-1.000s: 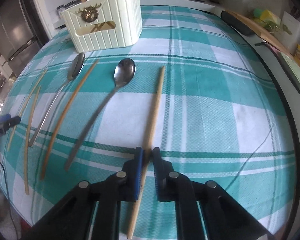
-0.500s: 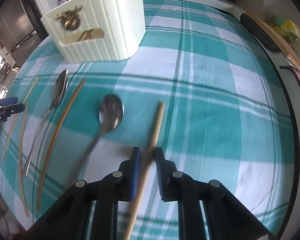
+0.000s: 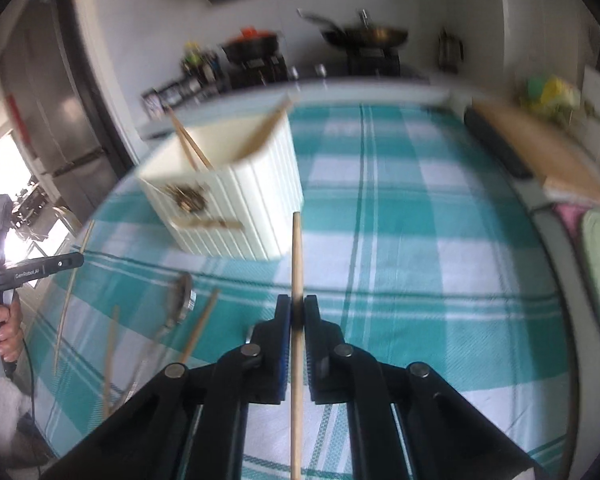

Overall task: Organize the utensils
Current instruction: 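Lift both held chopsticks toward the cream holder, then lower both chopsticks into the cream holder and open both tools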

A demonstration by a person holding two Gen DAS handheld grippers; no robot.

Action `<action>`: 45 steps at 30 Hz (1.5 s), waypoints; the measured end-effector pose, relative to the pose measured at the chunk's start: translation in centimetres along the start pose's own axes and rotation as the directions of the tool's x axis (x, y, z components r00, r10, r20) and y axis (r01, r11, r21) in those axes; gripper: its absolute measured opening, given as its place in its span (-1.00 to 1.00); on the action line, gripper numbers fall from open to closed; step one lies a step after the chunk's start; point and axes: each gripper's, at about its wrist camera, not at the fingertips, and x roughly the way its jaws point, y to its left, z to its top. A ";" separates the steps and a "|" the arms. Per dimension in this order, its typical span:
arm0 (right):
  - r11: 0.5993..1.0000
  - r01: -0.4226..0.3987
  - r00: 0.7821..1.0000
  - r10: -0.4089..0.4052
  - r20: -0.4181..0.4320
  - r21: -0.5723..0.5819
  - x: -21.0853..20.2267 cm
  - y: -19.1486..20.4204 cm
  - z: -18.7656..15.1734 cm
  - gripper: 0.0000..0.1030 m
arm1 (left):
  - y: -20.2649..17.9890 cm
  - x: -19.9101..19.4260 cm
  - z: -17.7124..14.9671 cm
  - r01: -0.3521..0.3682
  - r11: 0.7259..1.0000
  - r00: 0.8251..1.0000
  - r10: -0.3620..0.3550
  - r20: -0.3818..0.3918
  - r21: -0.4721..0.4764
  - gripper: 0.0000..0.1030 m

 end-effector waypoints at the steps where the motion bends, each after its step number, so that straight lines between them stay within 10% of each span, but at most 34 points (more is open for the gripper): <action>1: 1.000 0.001 1.000 0.000 0.025 -0.015 -1.0 0.3 0.4 -0.87 | -0.2 -1.2 0.1 0.019 1.000 0.999 -0.019 0.030 0.001 -0.90; 18: 0.992 0.008 0.968 0.024 0.251 -0.126 -7.7 5.2 2.6 -0.87 | -2.0 -7.6 1.3 0.128 0.992 0.937 -0.127 0.326 0.019 -0.93; 24: 0.994 -0.002 0.967 0.031 0.254 -0.114 -7.9 5.3 2.8 -0.87 | -1.2 -3.0 2.4 0.080 0.997 0.985 -0.077 0.154 -0.011 -0.87; 30: 0.995 -0.023 0.964 0.047 0.261 -0.095 -8.8 4.9 2.5 -0.87 | 1.2 7.6 4.7 0.020 0.998 0.993 -0.027 -0.115 -0.055 -0.06; 38: 0.997 -0.058 0.964 0.069 0.258 -0.049 -10.0 4.0 1.3 -0.87 | 1.8 19.5 5.2 -0.164 0.986 0.932 0.141 -0.333 -0.041 -0.18; 40: 0.997 -0.057 0.966 0.066 0.251 -0.043 -10.2 3.8 0.9 -0.87 | 1.1 20.2 5.4 -0.189 0.982 0.936 0.185 -0.301 0.013 -0.88; 45: 0.998 -0.031 0.969 0.043 0.244 -0.052 -10.3 3.5 -0.1 -0.87 | 0.9 17.3 5.4 -0.163 0.986 0.971 0.157 -0.181 -0.023 -0.93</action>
